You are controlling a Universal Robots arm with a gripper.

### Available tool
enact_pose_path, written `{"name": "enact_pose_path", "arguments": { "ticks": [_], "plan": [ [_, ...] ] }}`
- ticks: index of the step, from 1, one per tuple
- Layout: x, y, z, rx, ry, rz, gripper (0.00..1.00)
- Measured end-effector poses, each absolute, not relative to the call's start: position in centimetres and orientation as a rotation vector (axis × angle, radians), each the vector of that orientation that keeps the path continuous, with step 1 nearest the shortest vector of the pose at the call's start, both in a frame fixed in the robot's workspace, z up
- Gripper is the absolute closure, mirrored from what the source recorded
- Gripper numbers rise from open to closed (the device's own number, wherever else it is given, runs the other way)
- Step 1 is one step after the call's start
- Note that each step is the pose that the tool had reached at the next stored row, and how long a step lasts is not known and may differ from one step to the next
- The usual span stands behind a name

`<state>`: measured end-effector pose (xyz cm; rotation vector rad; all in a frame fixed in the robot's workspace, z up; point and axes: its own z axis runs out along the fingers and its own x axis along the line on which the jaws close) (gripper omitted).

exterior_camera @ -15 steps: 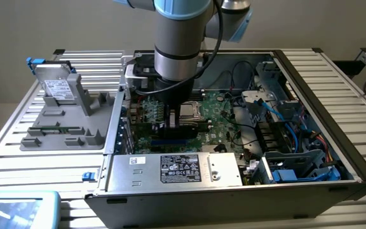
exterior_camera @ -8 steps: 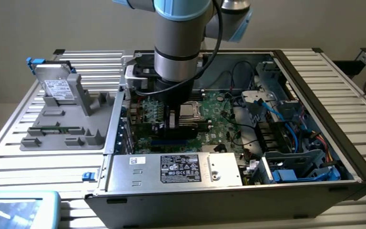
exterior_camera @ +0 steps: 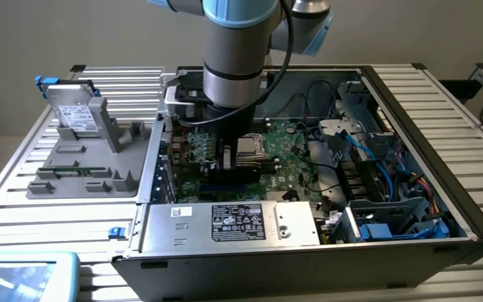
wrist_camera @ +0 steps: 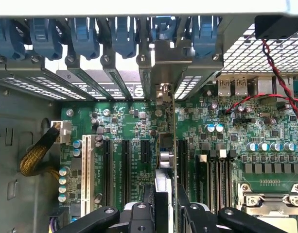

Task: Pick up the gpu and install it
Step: 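Insert the gpu into the slot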

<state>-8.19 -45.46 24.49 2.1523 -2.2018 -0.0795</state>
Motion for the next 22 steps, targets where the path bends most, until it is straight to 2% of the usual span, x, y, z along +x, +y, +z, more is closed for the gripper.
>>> {"name": "enact_pose_path", "arguments": {
  "ticks": [22],
  "plan": [
    [-8.25, -45.58, 24.37, 2.152, -2.202, -0.080, 0.71]
  ]
}}
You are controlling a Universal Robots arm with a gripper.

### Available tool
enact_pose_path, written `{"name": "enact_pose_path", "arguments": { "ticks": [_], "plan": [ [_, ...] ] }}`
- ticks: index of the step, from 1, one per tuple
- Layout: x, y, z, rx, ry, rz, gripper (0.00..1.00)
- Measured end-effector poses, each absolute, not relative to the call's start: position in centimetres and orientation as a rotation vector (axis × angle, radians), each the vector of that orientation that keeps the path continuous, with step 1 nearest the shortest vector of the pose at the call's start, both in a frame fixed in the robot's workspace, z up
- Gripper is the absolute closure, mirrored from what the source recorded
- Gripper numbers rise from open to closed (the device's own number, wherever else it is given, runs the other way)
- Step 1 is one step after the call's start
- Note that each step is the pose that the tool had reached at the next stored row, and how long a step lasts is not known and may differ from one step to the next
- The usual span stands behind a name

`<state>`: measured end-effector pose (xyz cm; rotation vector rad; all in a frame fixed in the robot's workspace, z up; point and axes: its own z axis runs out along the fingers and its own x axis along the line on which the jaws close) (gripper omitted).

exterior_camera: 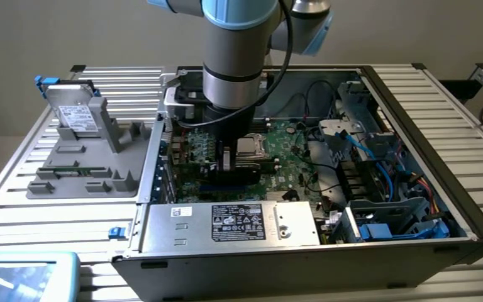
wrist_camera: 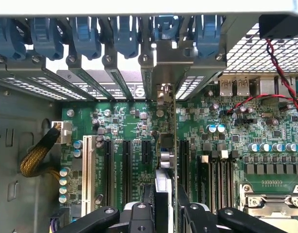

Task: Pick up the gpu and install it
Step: 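Insert the gpu into the slot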

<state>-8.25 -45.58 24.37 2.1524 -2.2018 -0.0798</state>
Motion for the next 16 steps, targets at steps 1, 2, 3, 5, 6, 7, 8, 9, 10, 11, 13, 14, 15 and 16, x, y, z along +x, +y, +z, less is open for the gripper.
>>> {"name": "enact_pose_path", "arguments": {
  "ticks": [1, 2, 3, 5, 6, 7, 8, 9, 10, 11, 13, 14, 15, 16],
  "plan": [
    [-8.26, -45.59, 24.36, 2.152, -2.202, -0.079, 0.71],
    [-8.29, -45.59, 24.36, 2.152, -2.201, -0.079, 0.71],
    [-8.29, -45.59, 24.36, 2.152, -2.201, -0.078, 0.71],
    [-8.29, -45.59, 24.35, 2.152, -2.201, -0.078, 0.71],
    [-8.29, -45.59, 24.34, 2.152, -2.201, -0.078, 0.71],
    [-8.30, -45.66, 24.27, 2.151, -2.201, -0.077, 0.71],
    [-8.31, -45.66, 24.24, 2.151, -2.201, -0.077, 0.71],
    [-8.32, -45.66, 24.24, 2.151, -2.201, -0.077, 0.71],
    [-8.32, -45.66, 24.23, 2.151, -2.201, -0.076, 0.71],
    [-8.33, -45.66, 24.22, 2.151, -2.201, -0.076, 0.71],
    [-8.33, -45.66, 24.22, 2.151, -2.201, -0.077, 0.71],
    [-8.33, -45.66, 24.21, 2.151, -2.200, -0.077, 0.71],
    [-8.33, -45.66, 24.20, 2.152, -2.200, -0.077, 0.71],
    [-8.33, -45.66, 24.20, 2.153, -2.199, -0.077, 0.71]
  ]
}}
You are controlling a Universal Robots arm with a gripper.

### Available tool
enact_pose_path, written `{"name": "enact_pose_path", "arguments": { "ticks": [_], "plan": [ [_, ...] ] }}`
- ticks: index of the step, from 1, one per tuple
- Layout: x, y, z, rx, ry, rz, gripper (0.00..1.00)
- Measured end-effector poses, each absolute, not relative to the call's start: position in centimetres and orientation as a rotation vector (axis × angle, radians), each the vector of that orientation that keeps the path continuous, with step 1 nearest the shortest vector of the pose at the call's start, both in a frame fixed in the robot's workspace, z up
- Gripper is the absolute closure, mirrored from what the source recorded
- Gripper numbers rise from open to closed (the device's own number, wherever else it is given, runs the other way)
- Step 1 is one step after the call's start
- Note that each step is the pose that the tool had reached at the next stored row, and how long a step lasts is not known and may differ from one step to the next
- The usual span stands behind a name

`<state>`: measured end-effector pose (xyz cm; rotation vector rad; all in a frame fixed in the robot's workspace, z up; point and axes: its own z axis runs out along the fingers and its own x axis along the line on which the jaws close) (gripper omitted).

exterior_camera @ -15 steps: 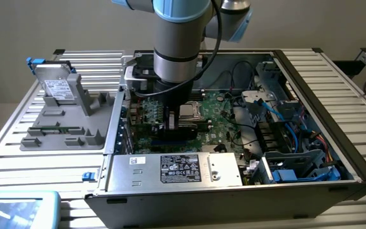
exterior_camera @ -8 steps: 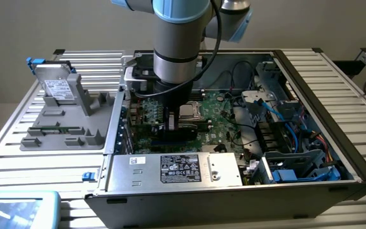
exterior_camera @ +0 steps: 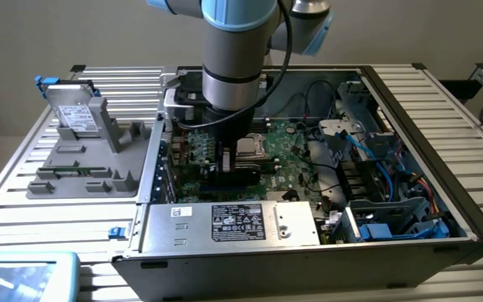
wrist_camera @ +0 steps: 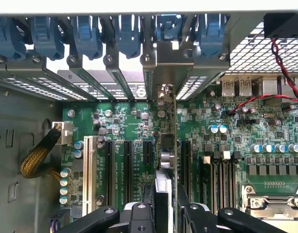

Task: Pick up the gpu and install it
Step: 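Insert the gpu into the slot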

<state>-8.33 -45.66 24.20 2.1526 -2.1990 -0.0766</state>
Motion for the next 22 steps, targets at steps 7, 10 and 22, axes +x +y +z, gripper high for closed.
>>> {"name": "enact_pose_path", "arguments": {
  "ticks": [7, 10, 22],
  "plan": [
    [-8.34, -45.66, 24.17, 2.156, -2.195, -0.076, 0.71],
    [-8.34, -45.66, 24.10, 2.157, -2.195, -0.076, 0.71],
    [-8.35, -45.68, 24.05, 2.160, -2.191, -0.076, 0.71]
  ]
}}
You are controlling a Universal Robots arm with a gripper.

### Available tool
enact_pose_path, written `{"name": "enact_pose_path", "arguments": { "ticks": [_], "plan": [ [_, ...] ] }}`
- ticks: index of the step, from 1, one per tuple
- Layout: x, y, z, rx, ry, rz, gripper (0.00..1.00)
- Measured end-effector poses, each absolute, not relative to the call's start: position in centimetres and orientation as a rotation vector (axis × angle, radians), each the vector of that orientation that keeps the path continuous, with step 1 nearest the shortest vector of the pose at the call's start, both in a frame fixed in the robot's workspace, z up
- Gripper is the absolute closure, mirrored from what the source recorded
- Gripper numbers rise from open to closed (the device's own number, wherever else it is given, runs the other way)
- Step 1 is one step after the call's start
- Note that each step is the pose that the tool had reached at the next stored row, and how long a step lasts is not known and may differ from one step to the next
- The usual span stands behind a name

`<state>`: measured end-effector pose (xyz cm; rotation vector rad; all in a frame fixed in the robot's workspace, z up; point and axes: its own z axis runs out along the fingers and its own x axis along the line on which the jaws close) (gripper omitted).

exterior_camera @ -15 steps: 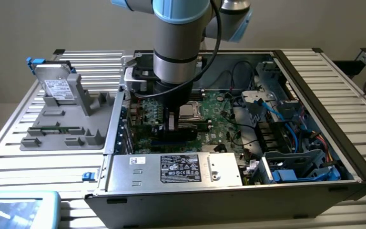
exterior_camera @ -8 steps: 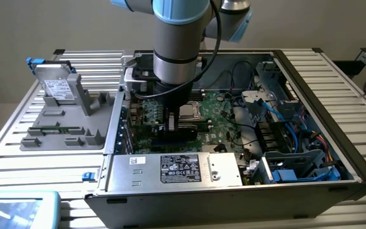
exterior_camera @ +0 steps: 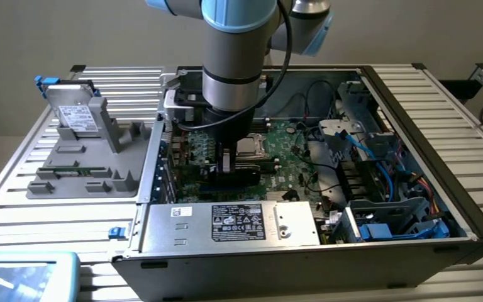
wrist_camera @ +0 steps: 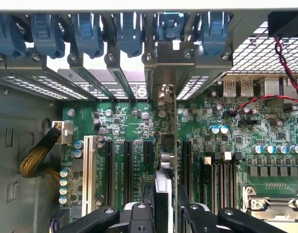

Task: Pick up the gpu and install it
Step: 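Insert the gpu into the slot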

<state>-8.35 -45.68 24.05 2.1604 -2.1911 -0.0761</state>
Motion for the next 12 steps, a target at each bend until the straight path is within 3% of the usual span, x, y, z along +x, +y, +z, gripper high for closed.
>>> {"name": "enact_pose_path", "arguments": {
  "ticks": [12],
  "plan": [
    [-8.34, -45.68, 23.76, 2.163, -2.188, -0.076, 0.71]
  ]
}}
